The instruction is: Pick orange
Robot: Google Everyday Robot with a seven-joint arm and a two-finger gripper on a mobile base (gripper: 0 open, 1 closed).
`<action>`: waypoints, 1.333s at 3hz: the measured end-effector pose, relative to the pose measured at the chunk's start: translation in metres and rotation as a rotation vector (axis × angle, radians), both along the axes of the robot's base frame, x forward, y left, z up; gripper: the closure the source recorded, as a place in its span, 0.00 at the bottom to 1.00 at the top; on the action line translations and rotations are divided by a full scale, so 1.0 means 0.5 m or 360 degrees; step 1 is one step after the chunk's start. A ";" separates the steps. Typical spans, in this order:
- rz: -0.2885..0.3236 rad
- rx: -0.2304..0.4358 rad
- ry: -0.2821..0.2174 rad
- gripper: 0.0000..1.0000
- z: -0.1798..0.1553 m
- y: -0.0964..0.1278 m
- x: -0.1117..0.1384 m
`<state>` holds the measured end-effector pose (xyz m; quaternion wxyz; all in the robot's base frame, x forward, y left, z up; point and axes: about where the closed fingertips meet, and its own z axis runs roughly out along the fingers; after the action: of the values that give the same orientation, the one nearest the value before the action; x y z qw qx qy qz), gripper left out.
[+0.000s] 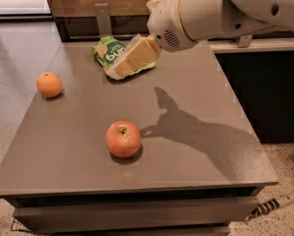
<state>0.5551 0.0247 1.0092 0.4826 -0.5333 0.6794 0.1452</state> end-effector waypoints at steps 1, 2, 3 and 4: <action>0.0039 -0.0002 0.0032 0.00 -0.016 0.023 0.013; 0.0075 -0.0023 0.0091 0.00 -0.061 0.072 0.047; 0.0136 -0.0031 0.0137 0.00 -0.118 0.153 0.086; 0.0201 0.0007 0.0175 0.00 -0.177 0.221 0.105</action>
Offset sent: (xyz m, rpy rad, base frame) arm 0.0567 0.0952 -0.0743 -0.0485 0.1250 0.1078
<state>0.6077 0.1353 0.9208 0.4355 -0.5654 0.6695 0.2059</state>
